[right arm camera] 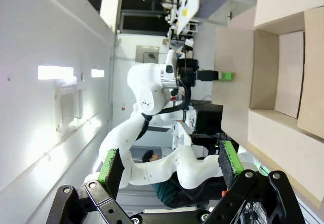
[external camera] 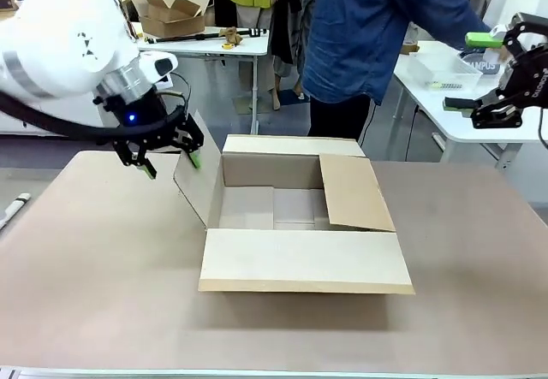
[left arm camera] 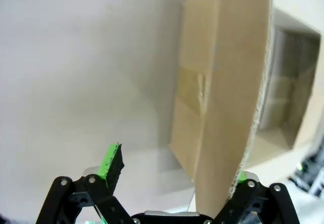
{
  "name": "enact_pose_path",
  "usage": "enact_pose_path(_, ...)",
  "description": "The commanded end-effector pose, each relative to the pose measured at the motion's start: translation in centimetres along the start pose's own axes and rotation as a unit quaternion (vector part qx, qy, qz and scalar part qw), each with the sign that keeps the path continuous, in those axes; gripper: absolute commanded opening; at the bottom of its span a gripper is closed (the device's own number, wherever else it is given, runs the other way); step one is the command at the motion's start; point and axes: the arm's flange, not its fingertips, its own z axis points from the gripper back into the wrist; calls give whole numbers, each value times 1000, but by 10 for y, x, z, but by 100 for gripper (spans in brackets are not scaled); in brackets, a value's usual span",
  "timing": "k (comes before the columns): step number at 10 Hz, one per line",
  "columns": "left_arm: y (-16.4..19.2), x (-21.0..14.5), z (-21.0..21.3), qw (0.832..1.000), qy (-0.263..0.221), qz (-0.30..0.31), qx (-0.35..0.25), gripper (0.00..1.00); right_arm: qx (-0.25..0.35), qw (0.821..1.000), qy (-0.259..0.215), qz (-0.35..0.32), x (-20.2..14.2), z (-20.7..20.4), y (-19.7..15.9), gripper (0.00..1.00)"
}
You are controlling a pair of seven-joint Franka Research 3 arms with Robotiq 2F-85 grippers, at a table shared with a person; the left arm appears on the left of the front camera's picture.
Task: Pack the gift set into the box.
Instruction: Place both hands on the side flaps of the Package Box and spread them outward.
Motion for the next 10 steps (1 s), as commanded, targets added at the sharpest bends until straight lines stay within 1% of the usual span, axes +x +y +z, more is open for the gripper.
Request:
enact_pose_path(1, 28, -6, -1, 998, 30, -1, -51, 100, 12, 1000, -3, 4, 1, -3, 2, 100)
enact_pose_path(2, 33, -10, 9, 998, 12, 23, -52, 100, 12, 1000, -3, 4, 1, -3, 2, 100)
enact_pose_path(3, 13, -3, -6, 999, 12, -8, -35, 100, 12, 1000, -3, 4, 1, -3, 2, 100)
enact_pose_path(8, 13, -3, -6, 999, 12, -8, -35, 100, 12, 1000, -3, 4, 1, -3, 2, 100)
enact_pose_path(9, 13, -3, -6, 999, 12, -8, -35, 100, 0, 1000, 0, 0, 0, 0, 0, 100)
enact_pose_path(10, 13, -3, -6, 999, 12, -8, -35, 100, -112, 994, 15, 13, 18, -66, -9, 100)
